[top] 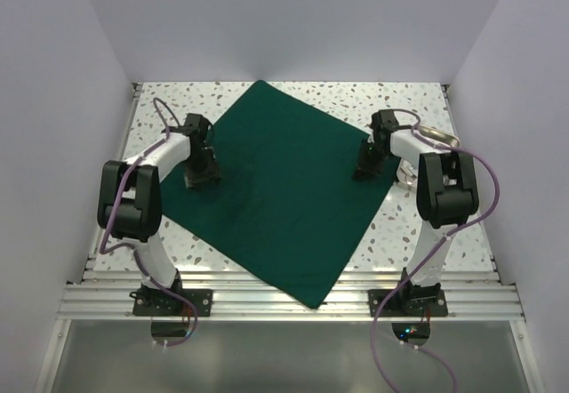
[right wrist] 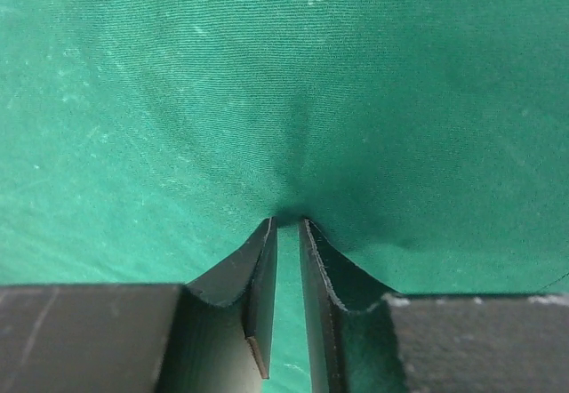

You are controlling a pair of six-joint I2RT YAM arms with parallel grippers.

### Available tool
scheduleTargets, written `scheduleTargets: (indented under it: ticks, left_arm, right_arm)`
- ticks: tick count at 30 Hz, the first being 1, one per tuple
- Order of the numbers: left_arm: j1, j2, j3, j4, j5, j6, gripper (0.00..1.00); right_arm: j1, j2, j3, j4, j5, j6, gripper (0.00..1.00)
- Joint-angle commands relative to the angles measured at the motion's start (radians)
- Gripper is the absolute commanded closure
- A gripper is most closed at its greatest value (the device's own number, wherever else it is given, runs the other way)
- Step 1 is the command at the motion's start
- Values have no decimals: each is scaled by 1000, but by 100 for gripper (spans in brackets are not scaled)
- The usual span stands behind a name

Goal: Prepare the surgical pack

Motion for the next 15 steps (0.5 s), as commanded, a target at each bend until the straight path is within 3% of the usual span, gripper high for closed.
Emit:
scheduleTargets:
  ticks: [1,5,11,15]
  left_arm:
    - [63,26,45,-24,-108,-3,43]
    - [184,23,24,12,-116,-3,47]
    - [336,64,8,44,-108,0,64]
    - [400,89,-2,56,-124,-6,65]
  right_arm:
    - [-43,4,-39,-65,135,-66,77]
    - [-47,7,3,-79,106,-91,75]
    - [-45,-44,15,-53,11,-77,70]
    - [-57,-74,67,-101,52,-57,65]
